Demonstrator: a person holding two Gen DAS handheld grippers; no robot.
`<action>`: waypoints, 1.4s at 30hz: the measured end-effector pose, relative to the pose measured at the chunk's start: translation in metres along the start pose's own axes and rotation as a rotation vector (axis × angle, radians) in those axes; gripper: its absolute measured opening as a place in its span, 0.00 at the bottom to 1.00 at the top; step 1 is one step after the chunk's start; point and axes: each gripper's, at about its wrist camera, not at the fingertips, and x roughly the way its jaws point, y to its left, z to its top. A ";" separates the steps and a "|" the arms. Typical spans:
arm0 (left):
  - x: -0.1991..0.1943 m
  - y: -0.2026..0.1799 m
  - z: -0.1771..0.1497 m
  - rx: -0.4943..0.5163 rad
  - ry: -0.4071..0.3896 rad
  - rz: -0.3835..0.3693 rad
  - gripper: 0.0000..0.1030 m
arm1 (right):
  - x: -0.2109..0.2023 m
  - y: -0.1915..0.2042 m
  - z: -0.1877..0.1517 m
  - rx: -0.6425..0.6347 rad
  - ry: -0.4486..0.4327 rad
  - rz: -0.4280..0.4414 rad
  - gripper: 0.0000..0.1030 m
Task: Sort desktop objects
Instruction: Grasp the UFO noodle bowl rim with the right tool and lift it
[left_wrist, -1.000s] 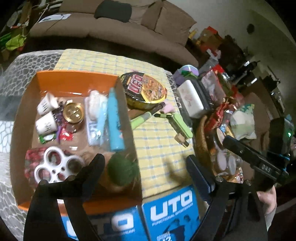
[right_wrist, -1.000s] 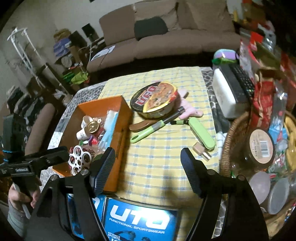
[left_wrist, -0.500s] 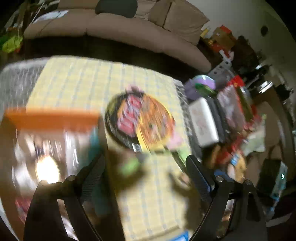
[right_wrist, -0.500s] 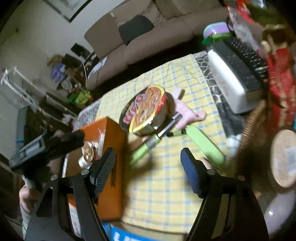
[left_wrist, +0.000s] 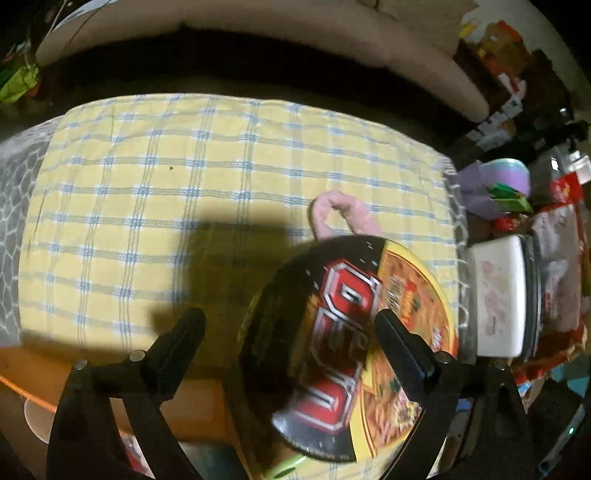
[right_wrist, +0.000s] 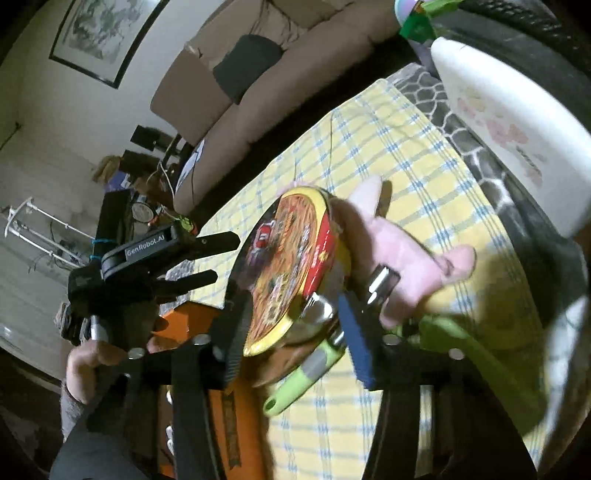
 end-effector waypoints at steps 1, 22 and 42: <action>0.002 -0.002 0.003 0.011 -0.002 0.023 0.92 | 0.005 -0.002 0.001 0.008 0.006 0.010 0.40; 0.026 -0.024 0.027 0.157 0.069 -0.071 0.71 | 0.031 -0.023 -0.010 0.101 0.035 0.099 0.31; -0.124 -0.046 -0.066 0.227 -0.058 -0.147 0.74 | -0.071 0.033 -0.020 0.019 -0.064 0.095 0.31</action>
